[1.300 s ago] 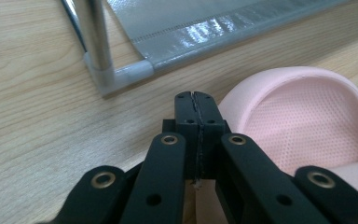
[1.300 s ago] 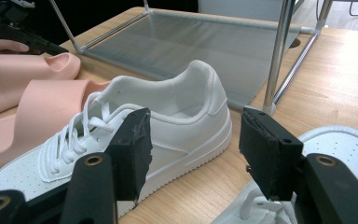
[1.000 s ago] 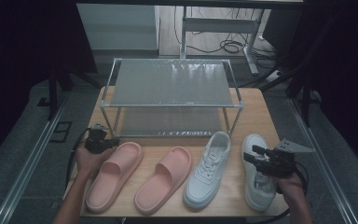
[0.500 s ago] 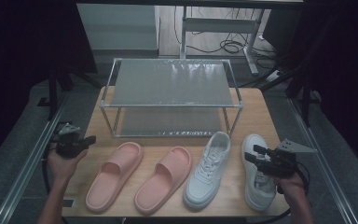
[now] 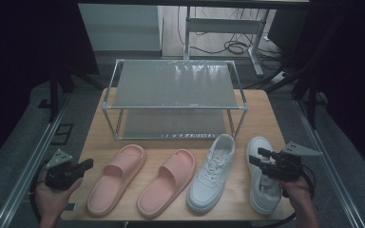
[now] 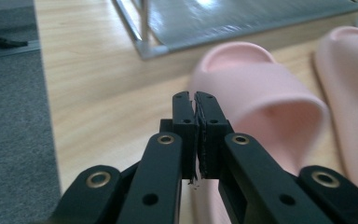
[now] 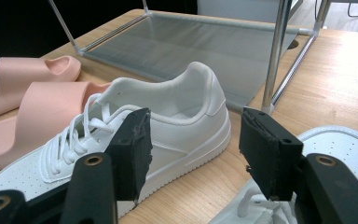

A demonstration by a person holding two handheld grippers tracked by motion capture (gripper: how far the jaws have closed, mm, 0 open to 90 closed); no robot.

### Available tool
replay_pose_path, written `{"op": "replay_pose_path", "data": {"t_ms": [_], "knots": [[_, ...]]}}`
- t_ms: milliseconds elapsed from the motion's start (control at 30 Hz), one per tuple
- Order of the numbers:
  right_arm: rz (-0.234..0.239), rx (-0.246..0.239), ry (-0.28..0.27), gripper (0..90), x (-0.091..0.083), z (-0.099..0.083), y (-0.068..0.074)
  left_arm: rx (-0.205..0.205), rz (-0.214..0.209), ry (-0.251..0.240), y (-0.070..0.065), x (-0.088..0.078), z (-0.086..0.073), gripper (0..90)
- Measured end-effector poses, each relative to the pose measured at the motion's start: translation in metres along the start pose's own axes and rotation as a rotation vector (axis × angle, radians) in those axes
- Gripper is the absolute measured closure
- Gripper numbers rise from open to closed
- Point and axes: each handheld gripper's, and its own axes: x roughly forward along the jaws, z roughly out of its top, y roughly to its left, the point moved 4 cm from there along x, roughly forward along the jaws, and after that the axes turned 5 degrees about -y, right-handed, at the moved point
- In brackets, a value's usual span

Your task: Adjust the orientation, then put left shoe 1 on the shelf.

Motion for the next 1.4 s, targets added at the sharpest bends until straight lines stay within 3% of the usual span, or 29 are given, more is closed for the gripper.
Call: {"op": "replay_pose_path", "data": {"t_ms": [267, 367, 467, 800, 1033, 1400], "knots": [[-0.001, -0.003, -0.008, 44.2, -0.002, 0.001, 0.001, 0.002, -0.031, 0.012, -0.025, -0.003, -0.011, 83.3], [0.0, -0.002, -0.012, 44.2, -0.003, 0.002, 0.001, -0.006, -0.026, 0.032, -0.035, 0.0, -0.017, 68.4], [-0.002, 0.001, -0.012, 44.2, -0.003, 0.002, 0.001, 0.002, -0.035, 0.041, -0.048, 0.003, -0.021, 60.2], [-0.004, 0.001, -0.012, 44.2, -0.003, 0.002, 0.001, 0.034, -0.078, 0.09, -0.079, 0.019, -0.031, 56.5], [-0.001, -0.005, -0.014, 44.2, -0.004, 0.002, 0.003, 0.046, -0.07, 0.121, -0.087, 0.035, -0.039, 55.4], [-0.004, -0.004, -0.015, 44.1, -0.004, 0.002, 0.002, 0.05, -0.035, 0.118, -0.085, 0.05, -0.034, 56.0]]}}
